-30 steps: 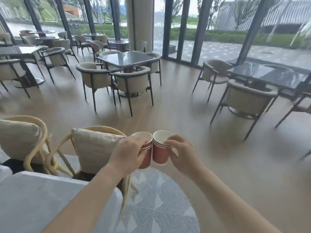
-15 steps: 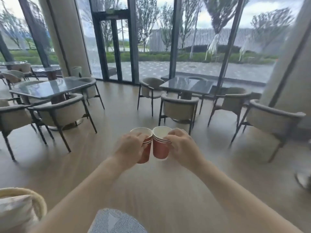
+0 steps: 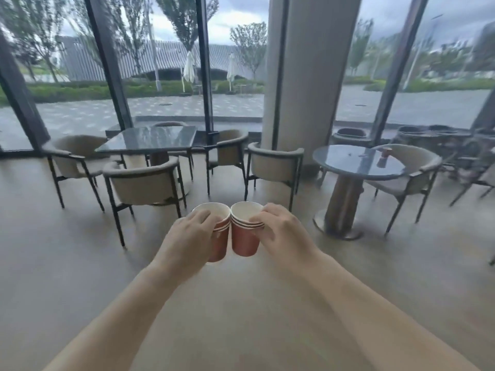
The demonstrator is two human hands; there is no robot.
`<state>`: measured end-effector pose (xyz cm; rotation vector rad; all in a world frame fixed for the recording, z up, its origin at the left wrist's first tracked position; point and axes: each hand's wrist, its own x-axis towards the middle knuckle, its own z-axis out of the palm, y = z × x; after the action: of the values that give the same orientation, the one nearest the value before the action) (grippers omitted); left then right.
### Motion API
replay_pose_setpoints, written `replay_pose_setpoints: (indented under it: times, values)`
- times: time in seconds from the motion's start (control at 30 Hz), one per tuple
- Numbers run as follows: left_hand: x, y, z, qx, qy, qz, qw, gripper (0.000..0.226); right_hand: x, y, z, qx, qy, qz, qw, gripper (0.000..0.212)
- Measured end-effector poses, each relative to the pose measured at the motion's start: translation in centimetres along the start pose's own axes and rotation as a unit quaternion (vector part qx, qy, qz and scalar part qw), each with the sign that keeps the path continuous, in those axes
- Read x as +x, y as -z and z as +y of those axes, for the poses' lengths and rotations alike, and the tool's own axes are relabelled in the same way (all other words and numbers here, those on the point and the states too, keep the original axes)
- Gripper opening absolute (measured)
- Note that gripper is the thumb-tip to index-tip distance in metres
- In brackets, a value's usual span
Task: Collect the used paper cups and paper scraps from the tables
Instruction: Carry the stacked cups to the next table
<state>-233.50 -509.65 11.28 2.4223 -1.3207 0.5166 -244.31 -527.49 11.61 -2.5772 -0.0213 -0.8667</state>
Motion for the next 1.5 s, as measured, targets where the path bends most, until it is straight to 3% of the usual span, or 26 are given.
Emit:
replay_pose_setpoints:
  times: [0.2,0.47,0.77,1.0,1.27,1.5]
  values:
    - [6.4,-3.9,4.6,-0.015,-0.096,-0.019,0.995,0.043,-2.0,3.8,5.9,-0.06,-0.085,0.041,0.994,0.022]
    - [15.5,-10.5,8.4,-0.087,-0.165,-0.009,0.982,0.024,-2.3,6.2,13.7,-0.131,-0.16,0.1,0.973,0.022]
    - [21.7,-18.0,5.2,-0.169,-0.156,-0.054,0.972,0.03,1.5,1.9,21.7,-0.139,-0.226,0.147,0.953,0.021]
    - [27.0,-25.4,3.4,-0.205,-0.174,-0.1,0.958,0.033,3.0,-2.2,28.0,-0.125,-0.301,0.127,0.937,0.018]
    - [34.7,-33.1,7.2,-0.229,-0.216,-0.139,0.939,0.027,3.0,-1.2,36.3,-0.135,-0.391,0.143,0.899,0.02]
    - [45.7,-42.3,13.4,-0.247,-0.232,-0.16,0.927,0.026,4.3,1.6,49.6,-0.143,-0.432,0.142,0.879,0.018]
